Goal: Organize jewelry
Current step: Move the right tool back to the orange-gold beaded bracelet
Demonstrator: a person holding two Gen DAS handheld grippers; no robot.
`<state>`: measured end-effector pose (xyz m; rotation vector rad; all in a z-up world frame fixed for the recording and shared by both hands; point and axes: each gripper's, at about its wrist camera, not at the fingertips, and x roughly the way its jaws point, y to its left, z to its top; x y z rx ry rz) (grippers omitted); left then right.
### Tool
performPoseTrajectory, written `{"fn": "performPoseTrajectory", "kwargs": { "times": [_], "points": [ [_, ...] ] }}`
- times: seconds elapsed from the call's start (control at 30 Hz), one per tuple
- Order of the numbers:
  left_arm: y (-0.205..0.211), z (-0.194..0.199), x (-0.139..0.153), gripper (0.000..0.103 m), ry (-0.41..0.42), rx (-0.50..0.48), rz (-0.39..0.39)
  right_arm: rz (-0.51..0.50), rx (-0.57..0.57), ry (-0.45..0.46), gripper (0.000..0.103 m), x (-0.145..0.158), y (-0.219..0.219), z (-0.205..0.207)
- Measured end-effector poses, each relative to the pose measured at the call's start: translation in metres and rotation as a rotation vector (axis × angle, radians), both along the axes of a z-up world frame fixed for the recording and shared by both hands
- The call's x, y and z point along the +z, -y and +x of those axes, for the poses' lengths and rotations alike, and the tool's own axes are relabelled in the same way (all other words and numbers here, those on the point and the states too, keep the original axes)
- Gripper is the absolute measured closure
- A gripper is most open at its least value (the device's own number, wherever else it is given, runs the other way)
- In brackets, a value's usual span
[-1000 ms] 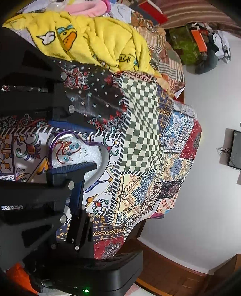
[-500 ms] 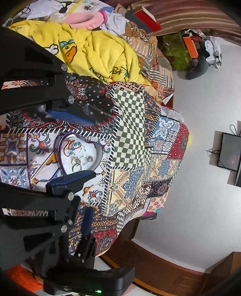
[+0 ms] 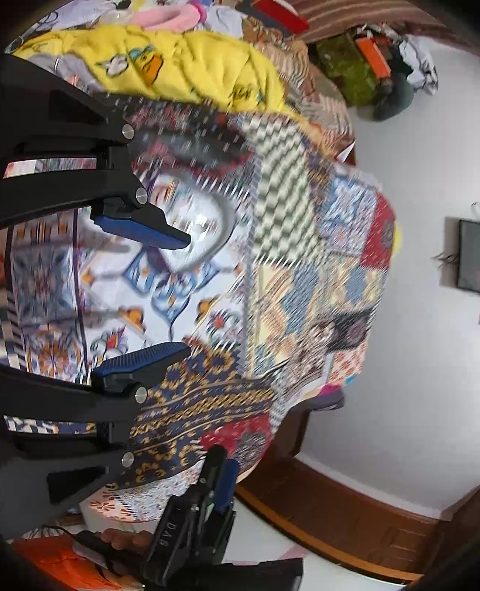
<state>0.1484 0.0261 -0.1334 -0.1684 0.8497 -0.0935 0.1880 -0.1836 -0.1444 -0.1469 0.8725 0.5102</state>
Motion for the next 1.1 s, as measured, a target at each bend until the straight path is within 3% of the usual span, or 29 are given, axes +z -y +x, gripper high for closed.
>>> {"fn": "performPoseTrajectory", "kwargs": {
  "times": [0.3,0.43,0.63,0.93,1.1],
  "points": [
    [0.045,0.037,-0.048,0.052,-0.121,-0.064,-0.016,0.005,-0.036,-0.064,0.066,-0.028,0.029,0.015],
    [0.056,0.053,-0.062,0.064,-0.146,-0.073,-0.009,0.011,-0.027,-0.083,0.066,-0.036,0.027,0.020],
    [0.063,0.076,-0.075,0.071,-0.161,-0.066,0.020,0.033,0.018,-0.121,0.066,-0.048,0.009,0.037],
    [0.056,0.092,-0.062,0.074,-0.098,-0.066,0.031,0.070,0.075,-0.208,0.066,-0.071,-0.032,0.060],
    [0.044,0.093,-0.049,0.074,-0.054,-0.059,0.020,0.000,0.091,-0.210,0.066,-0.087,-0.047,0.059]
  ]
}}
